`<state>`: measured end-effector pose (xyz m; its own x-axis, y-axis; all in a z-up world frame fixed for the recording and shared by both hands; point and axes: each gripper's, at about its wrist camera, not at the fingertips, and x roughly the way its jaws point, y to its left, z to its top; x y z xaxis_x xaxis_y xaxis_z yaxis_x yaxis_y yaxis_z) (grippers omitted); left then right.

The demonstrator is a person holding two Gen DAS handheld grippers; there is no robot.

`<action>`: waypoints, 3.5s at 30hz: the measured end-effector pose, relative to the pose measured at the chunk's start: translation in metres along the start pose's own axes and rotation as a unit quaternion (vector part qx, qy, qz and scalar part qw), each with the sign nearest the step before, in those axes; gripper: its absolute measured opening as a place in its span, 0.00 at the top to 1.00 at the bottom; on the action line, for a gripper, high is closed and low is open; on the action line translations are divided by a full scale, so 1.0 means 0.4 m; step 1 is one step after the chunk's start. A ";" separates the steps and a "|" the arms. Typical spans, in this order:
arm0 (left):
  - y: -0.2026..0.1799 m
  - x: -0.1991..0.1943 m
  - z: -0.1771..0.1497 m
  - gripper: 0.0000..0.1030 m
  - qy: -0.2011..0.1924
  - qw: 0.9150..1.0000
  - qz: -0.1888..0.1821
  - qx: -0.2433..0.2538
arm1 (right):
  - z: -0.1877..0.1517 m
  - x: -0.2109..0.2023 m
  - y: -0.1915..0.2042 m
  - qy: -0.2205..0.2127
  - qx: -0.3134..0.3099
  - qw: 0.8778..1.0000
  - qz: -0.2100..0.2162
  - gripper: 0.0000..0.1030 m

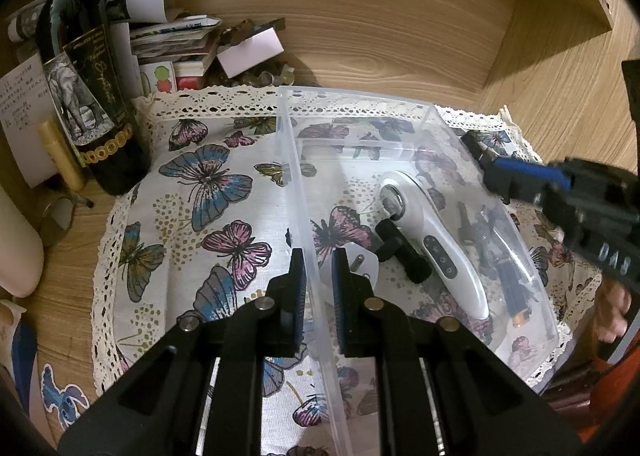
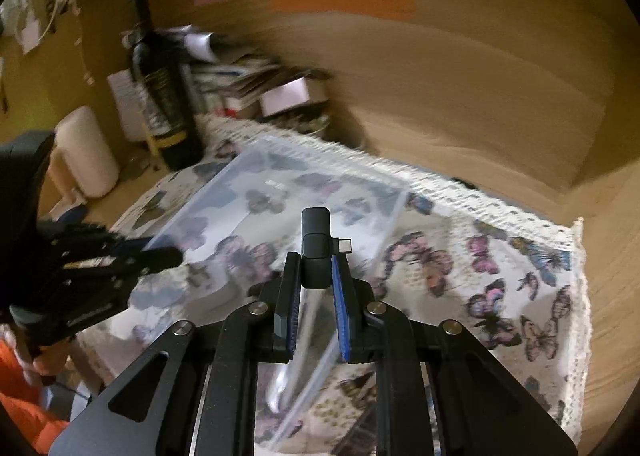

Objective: Organize rigid objects
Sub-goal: 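Carry the black connector into the clear box and open the right gripper, then grasp the silver metal cylinder on the tablecloth with the right gripper, then lower the silver cylinder into the clear box and open the right gripper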

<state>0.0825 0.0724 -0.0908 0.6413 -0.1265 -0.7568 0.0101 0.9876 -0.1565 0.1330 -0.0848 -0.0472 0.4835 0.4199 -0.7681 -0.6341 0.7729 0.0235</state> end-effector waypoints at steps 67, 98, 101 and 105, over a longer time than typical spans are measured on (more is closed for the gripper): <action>-0.004 -0.001 0.000 0.88 -0.001 1.000 -0.007 -0.003 | -0.176 0.040 -0.235 0.067 0.144 0.983 -0.094 0.86; 0.007 0.003 -0.004 0.88 -0.002 1.000 -0.023 -0.008 | 0.001 -0.013 -0.017 -0.012 0.029 0.999 -0.007 0.86; 0.012 0.002 -0.004 0.88 -0.002 1.000 -0.026 -0.009 | -0.007 0.022 0.017 0.006 0.012 1.000 0.002 0.86; 0.019 0.002 -0.004 0.88 -0.002 1.000 -0.030 -0.010 | -0.015 0.058 0.042 0.031 -0.001 0.999 0.014 0.86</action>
<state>0.0817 0.0795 -0.0936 0.6438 -0.1841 -0.7427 0.0329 0.9764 -0.2135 0.1300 -0.0648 -0.0684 0.4269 0.4113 -0.8053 -0.6481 0.7602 0.0447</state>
